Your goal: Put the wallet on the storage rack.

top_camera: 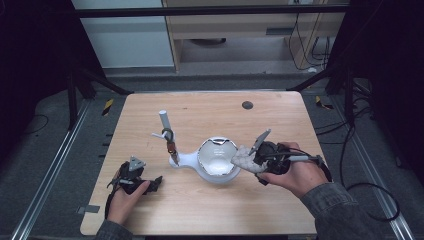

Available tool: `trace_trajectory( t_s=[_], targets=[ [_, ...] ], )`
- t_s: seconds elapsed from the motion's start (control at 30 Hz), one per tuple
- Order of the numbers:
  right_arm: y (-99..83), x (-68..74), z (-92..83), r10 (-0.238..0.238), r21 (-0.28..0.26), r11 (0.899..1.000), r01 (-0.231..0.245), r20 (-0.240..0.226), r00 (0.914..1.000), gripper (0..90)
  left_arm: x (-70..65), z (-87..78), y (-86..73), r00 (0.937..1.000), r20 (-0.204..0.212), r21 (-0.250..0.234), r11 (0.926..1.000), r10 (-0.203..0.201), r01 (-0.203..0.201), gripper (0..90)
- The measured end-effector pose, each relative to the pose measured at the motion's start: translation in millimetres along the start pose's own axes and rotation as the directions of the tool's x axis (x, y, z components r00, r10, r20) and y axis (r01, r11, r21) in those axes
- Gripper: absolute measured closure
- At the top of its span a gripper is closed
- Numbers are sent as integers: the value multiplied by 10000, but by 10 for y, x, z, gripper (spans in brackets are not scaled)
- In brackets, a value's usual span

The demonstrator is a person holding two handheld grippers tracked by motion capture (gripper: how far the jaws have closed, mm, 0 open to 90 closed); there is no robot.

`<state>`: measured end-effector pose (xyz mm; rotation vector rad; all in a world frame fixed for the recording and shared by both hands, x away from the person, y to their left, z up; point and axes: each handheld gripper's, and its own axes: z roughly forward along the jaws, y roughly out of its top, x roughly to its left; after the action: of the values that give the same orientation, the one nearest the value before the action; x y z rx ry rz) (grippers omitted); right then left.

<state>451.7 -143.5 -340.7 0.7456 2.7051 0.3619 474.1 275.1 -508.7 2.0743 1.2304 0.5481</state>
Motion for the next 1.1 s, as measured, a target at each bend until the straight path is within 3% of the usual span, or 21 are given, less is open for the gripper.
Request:
trace_trajectory(
  t_s=[1.1],
  targets=[
    [281, 199, 116, -768, 273, 9966, 776, -300, 9966, 318, 2, 0, 0, 10000, 0, -1, 10000, 26, -26, 8]
  ],
)
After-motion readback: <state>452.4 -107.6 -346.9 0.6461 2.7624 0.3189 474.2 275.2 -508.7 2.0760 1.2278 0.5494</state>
